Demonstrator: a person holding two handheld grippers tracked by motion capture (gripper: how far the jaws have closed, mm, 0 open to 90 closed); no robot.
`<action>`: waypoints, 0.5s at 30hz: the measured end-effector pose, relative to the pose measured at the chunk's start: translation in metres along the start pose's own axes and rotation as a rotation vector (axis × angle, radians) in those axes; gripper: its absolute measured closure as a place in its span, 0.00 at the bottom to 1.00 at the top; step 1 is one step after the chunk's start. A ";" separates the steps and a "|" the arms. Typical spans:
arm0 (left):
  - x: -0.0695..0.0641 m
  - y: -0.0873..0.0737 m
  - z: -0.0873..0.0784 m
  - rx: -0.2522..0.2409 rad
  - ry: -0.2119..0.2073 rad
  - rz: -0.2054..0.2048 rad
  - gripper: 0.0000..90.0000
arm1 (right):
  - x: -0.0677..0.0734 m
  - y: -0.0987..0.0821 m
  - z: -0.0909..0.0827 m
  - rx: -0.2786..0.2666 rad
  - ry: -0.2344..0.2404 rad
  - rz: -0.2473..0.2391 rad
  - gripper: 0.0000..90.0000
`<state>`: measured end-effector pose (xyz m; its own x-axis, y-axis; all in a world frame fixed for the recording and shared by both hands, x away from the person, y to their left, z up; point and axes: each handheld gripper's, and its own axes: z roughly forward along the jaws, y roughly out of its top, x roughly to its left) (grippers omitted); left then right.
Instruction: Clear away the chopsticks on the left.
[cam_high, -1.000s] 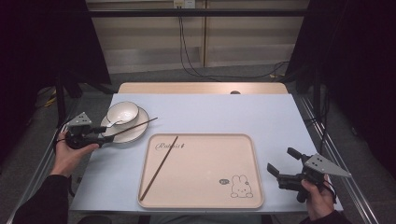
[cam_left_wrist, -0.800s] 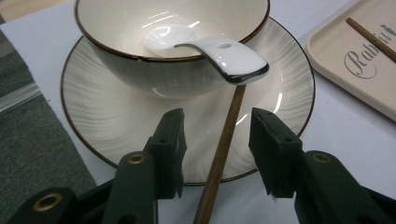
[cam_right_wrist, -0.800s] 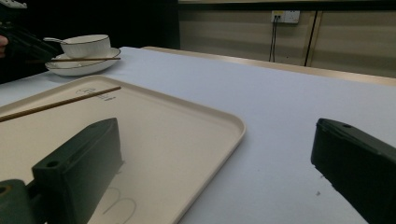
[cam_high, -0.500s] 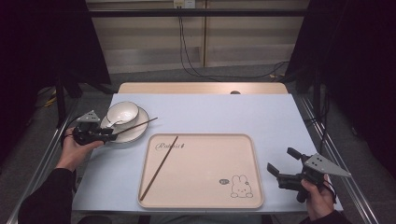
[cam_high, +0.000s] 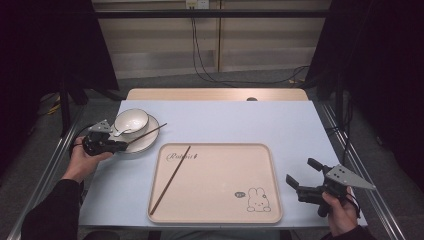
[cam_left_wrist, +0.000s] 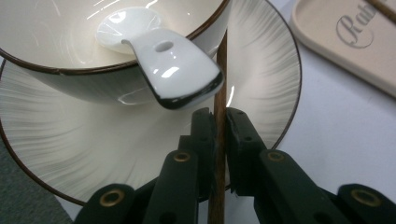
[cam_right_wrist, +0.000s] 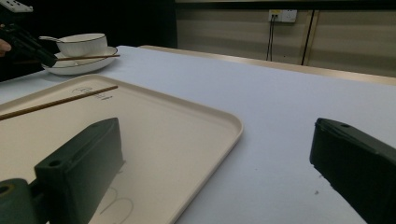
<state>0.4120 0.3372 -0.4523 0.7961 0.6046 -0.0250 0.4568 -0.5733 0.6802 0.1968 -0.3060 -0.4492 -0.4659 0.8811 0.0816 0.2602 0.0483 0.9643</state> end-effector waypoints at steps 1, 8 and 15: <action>0.000 0.000 -0.001 0.008 -0.009 0.009 0.92 | 0.000 0.000 0.000 0.001 0.000 -0.006 0.02; -0.005 0.004 -0.007 -0.004 -0.032 -0.004 0.94 | 0.000 0.000 0.000 0.004 -0.004 -0.002 0.03; -0.012 0.008 -0.015 -0.020 -0.049 -0.012 0.94 | 0.000 0.000 0.000 0.001 -0.008 0.001 0.03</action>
<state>0.3998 0.3337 -0.4351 0.8092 0.5834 -0.0692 0.4591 -0.5546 0.6940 0.1964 -0.3064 -0.4490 -0.4590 0.8848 0.0808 0.2618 0.0479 0.9639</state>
